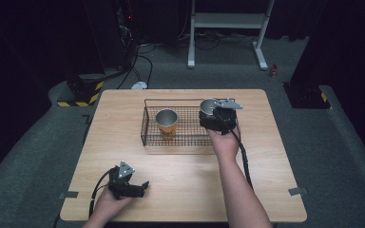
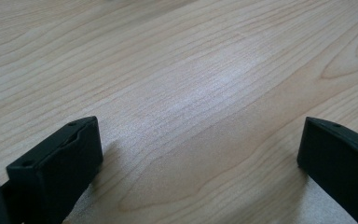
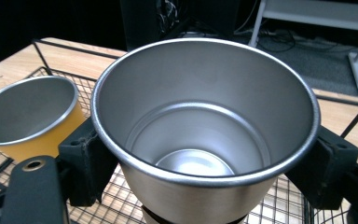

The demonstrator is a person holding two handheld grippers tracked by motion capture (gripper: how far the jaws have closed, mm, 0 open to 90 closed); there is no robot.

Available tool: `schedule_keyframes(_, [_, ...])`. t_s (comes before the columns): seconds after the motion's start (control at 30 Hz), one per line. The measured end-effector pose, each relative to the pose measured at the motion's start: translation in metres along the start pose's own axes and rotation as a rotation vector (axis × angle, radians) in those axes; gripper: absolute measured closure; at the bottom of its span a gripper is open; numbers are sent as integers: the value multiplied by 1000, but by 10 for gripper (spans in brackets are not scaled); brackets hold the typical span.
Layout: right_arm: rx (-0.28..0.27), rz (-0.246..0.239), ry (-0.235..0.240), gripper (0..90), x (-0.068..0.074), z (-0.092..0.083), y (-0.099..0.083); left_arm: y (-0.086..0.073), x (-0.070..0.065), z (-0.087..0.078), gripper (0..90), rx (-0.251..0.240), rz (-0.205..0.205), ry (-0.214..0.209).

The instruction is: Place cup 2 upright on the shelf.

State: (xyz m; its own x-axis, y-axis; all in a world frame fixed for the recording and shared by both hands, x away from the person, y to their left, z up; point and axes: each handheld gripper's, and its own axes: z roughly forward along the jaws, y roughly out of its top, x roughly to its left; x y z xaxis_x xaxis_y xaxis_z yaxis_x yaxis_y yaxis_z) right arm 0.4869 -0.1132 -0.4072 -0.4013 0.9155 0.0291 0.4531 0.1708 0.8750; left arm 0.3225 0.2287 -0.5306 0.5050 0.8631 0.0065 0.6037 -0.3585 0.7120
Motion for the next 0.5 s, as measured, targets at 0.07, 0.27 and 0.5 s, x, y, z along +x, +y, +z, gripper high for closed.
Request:
schedule_keyframes(0.07, [10,10,-1,186,-3,4,-1,0,0,0,3,-2,-2,-2])
schedule_keyframes(0.27, [55,14,-12,186,-6,20,-7,0,0,0,4,0,-1,-3])
schedule_keyframes(0.5, [122,22,-22,186,-7,36,-16,0,0,0,4,1,2,-2])
